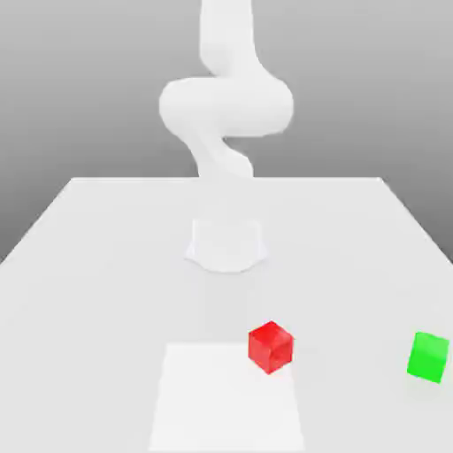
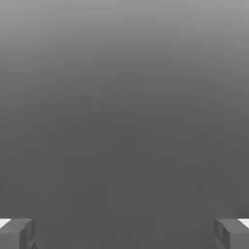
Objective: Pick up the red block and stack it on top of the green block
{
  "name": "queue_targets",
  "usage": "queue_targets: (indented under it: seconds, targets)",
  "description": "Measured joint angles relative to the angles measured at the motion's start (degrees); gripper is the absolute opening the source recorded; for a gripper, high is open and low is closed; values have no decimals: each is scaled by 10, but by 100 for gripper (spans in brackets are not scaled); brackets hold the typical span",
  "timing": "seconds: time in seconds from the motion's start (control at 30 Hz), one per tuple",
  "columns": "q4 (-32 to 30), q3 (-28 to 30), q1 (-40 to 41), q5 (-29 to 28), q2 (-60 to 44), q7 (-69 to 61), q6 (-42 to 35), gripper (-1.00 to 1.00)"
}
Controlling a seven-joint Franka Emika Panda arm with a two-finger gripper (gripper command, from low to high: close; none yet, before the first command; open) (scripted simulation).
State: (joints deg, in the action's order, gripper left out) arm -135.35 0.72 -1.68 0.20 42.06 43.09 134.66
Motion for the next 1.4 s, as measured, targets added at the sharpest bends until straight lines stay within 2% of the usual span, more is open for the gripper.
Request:
queue_targets:
  seconds: [0.4, 0.57, 0.8, 0.83, 1.07, 1.3, 1.4]
  targets:
    - [-200, 22, -86, 7, -224, -158, 164, 0]
    - [-290, 16, -113, -2, -347, -224, 253, 0]
    - [-289, 2, -112, 10, -516, -249, 392, 0]
    - [-287, 1, -111, 11, -529, -250, 403, -100]
    - [-288, -1, -109, 9, -529, -248, 402, -100]
    - [-306, 4, -109, -4, -398, -239, 290, -100]
    - [-270, -22, -149, -16, -392, -227, 249, -100]
